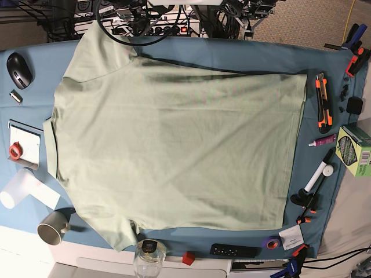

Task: Fold the T-shirt properly
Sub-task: 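Move the right gripper toward the shirt's shoulder corner by the collar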

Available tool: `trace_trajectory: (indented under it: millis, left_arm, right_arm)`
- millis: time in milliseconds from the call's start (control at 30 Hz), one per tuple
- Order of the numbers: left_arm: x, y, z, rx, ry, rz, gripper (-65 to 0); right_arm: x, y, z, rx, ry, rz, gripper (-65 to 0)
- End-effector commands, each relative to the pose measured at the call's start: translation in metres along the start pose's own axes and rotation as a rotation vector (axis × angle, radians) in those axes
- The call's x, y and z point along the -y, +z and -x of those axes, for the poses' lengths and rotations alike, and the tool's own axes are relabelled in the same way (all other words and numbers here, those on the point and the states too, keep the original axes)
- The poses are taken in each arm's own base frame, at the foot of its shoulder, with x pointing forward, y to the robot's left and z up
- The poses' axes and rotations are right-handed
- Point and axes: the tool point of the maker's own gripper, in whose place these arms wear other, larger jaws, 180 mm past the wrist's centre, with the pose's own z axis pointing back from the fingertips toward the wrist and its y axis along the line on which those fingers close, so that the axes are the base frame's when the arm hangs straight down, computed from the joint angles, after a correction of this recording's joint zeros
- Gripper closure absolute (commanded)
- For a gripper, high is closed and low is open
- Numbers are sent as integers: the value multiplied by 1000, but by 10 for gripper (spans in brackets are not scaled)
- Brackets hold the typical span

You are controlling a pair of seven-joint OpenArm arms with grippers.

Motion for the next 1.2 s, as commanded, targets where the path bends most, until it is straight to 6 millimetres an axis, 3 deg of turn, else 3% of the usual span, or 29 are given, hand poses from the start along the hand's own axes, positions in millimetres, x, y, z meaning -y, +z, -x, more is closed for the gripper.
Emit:
trace_trajectory:
  millis: [0,267,533,667,800,933,1033,1167]
  left_arm:
    - [4,0,0,5,-1,6,0]
    - [4,0,0,7,-1,7,0]
    - [4,1,-3,25,-1,9,0]
    - [5,3,-2,42,-2,13,0]
    - [5,8,13,45,-2,17,0]
    - [-3,17,39,50,-6,12,0]
    - [-11,30,54,70,-21,17,0]
    - [-29,55,63,124,-60,7,0]
  right_arm:
    - [7,0,-7,22,4,15,0]
    - [7,0,-10,37,5,17,0]
    - [19,1,-36,96,7,76,0]
    - [21,3,-39,111,8,80,0]
    - [22,8,-20,105,20,85,0]
    - [29,20,14,91,113,97,0]
    - [46,34,38,88,156,123,0]
    - [80,61,51,125,217,172,0]
